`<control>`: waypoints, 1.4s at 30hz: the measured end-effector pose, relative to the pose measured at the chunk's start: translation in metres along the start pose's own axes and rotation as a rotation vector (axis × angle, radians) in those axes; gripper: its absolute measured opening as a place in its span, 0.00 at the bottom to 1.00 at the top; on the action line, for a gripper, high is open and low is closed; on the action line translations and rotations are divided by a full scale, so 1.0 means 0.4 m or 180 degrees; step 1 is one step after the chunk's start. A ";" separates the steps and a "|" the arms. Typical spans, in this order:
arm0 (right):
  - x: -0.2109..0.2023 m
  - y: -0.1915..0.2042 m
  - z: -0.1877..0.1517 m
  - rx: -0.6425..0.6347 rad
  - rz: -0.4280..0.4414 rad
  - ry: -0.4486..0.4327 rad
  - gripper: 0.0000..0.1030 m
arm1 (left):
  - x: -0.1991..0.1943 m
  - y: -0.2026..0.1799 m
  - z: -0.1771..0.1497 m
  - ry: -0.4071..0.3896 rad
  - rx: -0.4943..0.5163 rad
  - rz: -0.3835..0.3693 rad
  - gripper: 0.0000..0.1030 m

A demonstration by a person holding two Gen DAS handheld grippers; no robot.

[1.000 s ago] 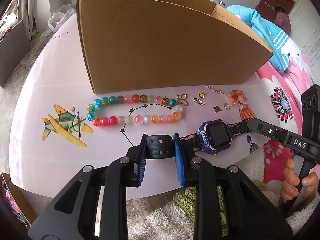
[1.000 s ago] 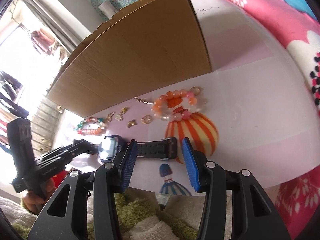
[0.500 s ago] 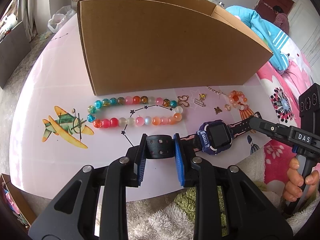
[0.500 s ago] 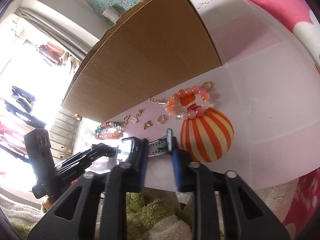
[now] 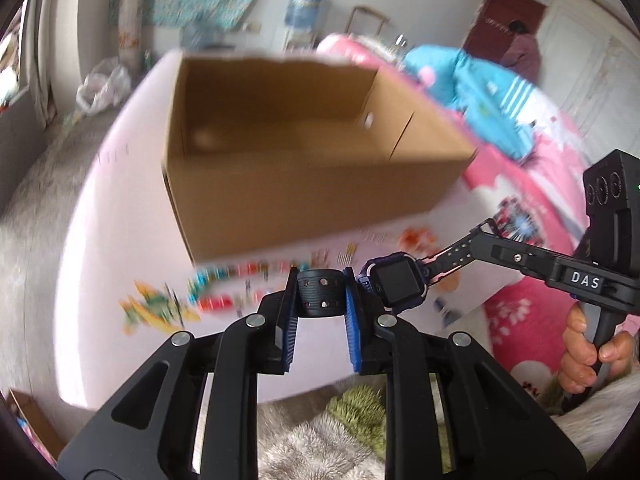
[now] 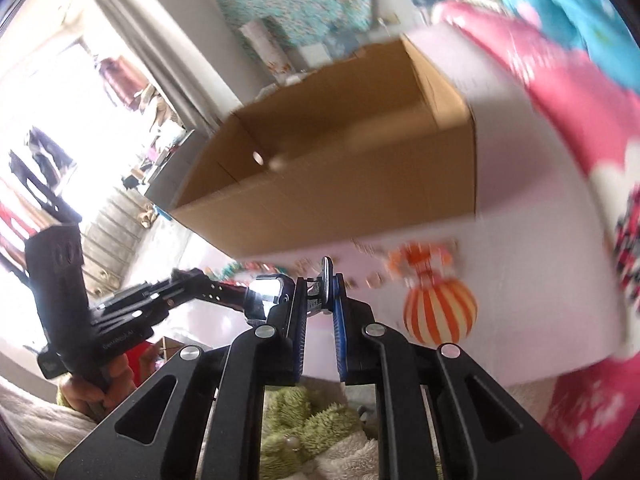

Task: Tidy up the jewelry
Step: 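Lift the black smartwatch with both grippers and carry it over the cardboard box, then open both grippers to drop the smartwatch into the box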

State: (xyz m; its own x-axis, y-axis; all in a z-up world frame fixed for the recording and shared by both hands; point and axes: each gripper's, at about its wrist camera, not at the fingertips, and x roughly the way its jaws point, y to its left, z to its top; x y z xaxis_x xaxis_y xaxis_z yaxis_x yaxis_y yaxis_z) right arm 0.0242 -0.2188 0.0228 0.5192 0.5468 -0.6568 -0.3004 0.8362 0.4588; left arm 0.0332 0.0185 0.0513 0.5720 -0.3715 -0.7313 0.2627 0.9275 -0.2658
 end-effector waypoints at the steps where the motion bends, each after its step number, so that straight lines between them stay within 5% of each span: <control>1: -0.017 0.018 0.026 -0.0091 -0.0001 -0.0036 0.12 | -0.022 -0.001 0.024 -0.0091 0.0036 -0.0034 0.19; 5: -0.050 0.070 0.151 -0.0486 0.0020 -0.0226 0.12 | -0.072 -0.006 0.154 -0.0406 0.0286 0.0085 0.19; 9: 0.017 0.095 0.312 -0.0675 0.0090 -0.0213 0.12 | -0.024 0.014 0.279 -0.0441 0.0336 0.0224 0.19; 16: 0.288 0.038 0.497 -0.0478 -0.0236 0.0507 0.12 | 0.193 0.079 0.441 0.0112 0.0492 0.0719 0.19; 25: 0.481 -0.063 0.541 -0.0381 -0.0641 0.0988 0.12 | 0.379 0.145 0.482 0.0844 0.0399 0.0871 0.24; 33: 0.510 -0.109 0.552 -0.0281 -0.0746 0.1146 0.15 | 0.372 0.148 0.483 0.0755 0.0462 0.1100 0.42; 38: 0.471 -0.070 0.542 -0.0578 -0.0996 0.0942 0.43 | 0.322 0.157 0.493 0.0584 0.0366 0.1005 0.43; 42: 0.432 -0.034 0.540 -0.0844 -0.1193 0.0715 0.45 | 0.265 0.157 0.494 0.0409 0.0326 0.0975 0.50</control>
State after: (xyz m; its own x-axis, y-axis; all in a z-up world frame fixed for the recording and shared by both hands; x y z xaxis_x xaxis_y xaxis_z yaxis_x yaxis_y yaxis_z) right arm 0.2907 -0.1443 0.0323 0.4541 0.1783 -0.8729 -0.3344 0.9423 0.0184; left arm 0.2638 0.0295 0.0813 0.5355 -0.0623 -0.8422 0.1742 0.9840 0.0380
